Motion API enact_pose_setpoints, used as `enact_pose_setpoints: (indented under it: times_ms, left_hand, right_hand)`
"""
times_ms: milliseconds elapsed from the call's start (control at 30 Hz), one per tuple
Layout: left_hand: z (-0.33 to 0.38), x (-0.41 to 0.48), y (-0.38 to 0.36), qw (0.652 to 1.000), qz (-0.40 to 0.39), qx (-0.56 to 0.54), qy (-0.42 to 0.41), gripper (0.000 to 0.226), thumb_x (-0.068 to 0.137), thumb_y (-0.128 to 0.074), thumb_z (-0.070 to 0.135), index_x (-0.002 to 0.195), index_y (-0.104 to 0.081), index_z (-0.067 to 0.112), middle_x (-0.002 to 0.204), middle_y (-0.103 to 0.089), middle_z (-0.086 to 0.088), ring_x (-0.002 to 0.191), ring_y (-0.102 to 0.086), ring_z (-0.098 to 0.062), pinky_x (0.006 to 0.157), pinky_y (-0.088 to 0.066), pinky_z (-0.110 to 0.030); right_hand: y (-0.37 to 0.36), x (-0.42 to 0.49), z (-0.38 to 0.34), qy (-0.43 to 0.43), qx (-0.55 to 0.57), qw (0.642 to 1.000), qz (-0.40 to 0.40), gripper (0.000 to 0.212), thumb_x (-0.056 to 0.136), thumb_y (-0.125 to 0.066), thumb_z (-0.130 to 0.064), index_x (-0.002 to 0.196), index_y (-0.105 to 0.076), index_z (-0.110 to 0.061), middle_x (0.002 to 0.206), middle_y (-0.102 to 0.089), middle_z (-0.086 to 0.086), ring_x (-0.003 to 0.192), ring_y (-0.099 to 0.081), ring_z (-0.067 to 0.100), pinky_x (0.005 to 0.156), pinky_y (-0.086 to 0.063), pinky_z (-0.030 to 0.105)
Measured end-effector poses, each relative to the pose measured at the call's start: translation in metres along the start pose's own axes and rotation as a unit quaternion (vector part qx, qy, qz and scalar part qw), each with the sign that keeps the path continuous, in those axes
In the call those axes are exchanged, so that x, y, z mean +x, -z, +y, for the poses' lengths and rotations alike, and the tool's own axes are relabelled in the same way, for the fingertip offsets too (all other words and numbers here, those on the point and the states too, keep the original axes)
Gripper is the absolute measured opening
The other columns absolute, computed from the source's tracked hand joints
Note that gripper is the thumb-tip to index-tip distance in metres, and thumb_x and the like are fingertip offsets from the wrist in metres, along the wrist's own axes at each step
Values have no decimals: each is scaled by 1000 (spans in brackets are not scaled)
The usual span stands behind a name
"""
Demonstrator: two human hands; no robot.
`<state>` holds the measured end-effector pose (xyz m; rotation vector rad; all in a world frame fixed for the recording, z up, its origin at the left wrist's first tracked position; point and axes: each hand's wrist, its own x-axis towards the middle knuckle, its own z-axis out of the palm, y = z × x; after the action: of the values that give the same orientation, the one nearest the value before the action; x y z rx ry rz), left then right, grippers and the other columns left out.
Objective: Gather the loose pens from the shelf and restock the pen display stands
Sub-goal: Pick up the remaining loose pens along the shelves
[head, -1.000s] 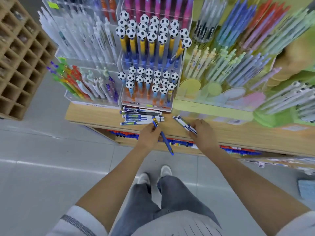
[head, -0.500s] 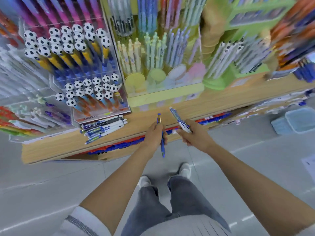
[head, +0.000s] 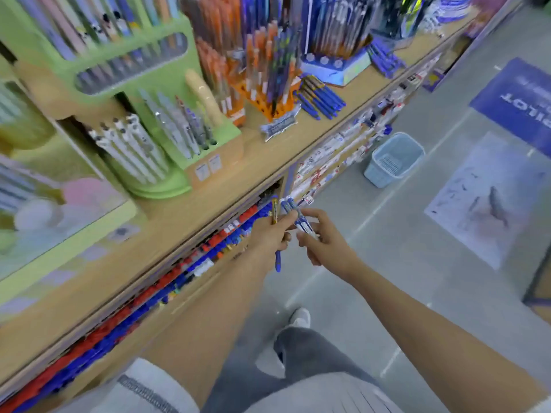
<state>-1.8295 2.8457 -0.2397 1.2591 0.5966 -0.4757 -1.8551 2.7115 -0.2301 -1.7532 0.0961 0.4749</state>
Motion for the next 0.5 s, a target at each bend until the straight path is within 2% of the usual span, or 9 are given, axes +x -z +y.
enact_pose_setpoints:
  times_ms: [67, 133, 200, 300, 367, 500]
  left_hand:
    - [6, 15, -47, 1000, -6, 14, 6, 18, 88, -68, 19, 99, -67, 5, 64, -60, -4, 42, -40, -8, 33, -25, -15]
    - [13, 28, -88, 1000, -15, 25, 11, 13, 88, -69, 19, 90, -67, 7, 67, -61, -5, 46, -40, -10, 33, -26, -16]
    - [22, 44, -122, 999, -24, 40, 15, 13, 87, -69, 20, 84, -65, 8, 67, -59, -4, 48, -40, -11, 33, -25, -16]
    - [38, 72, -164, 997, -34, 70, 7, 15, 87, -70, 24, 88, -67, 9, 67, -57, 0, 45, -36, -9, 35, -21, -16]
    - [50, 94, -189, 996, -39, 74, 1, 15, 86, -70, 23, 87, -64, 10, 63, -52, 1, 43, -33, -9, 35, -20, -16]
    - [89, 151, -239, 994, -47, 93, -30, 24, 86, -70, 23, 71, -55, 14, 54, -42, 2, 40, -31, -9, 36, -21, -18]
  right_hand:
    - [46, 7, 3, -7, -1, 1000, 19, 33, 98, -53, -9, 128, -40, -14, 81, -54, 9, 42, -38, 17, 41, -37, 24]
    - [86, 17, 5, -17, 5, 999, 35, 33, 98, -51, -7, 128, -38, -11, 87, -56, 9, 42, -38, 17, 41, -36, 23]
    - [120, 29, 6, -18, 16, 999, 44, 31, 97, -50, -4, 126, -39, -10, 92, -57, 8, 42, -37, 17, 41, -35, 23]
    - [162, 52, 3, -8, 34, 998, 53, 31, 97, -49, -3, 126, -42, -13, 89, -55, 4, 45, -37, 19, 43, -35, 24]
    - [189, 72, 0, 3, 33, 998, 58, 33, 97, -52, -7, 128, -45, -17, 86, -53, 5, 48, -42, 20, 46, -38, 26]
    - [247, 127, -7, 15, 21, 996, 90, 40, 97, -57, -15, 134, -45, -22, 94, -57, 13, 56, -57, 17, 51, -47, 29]
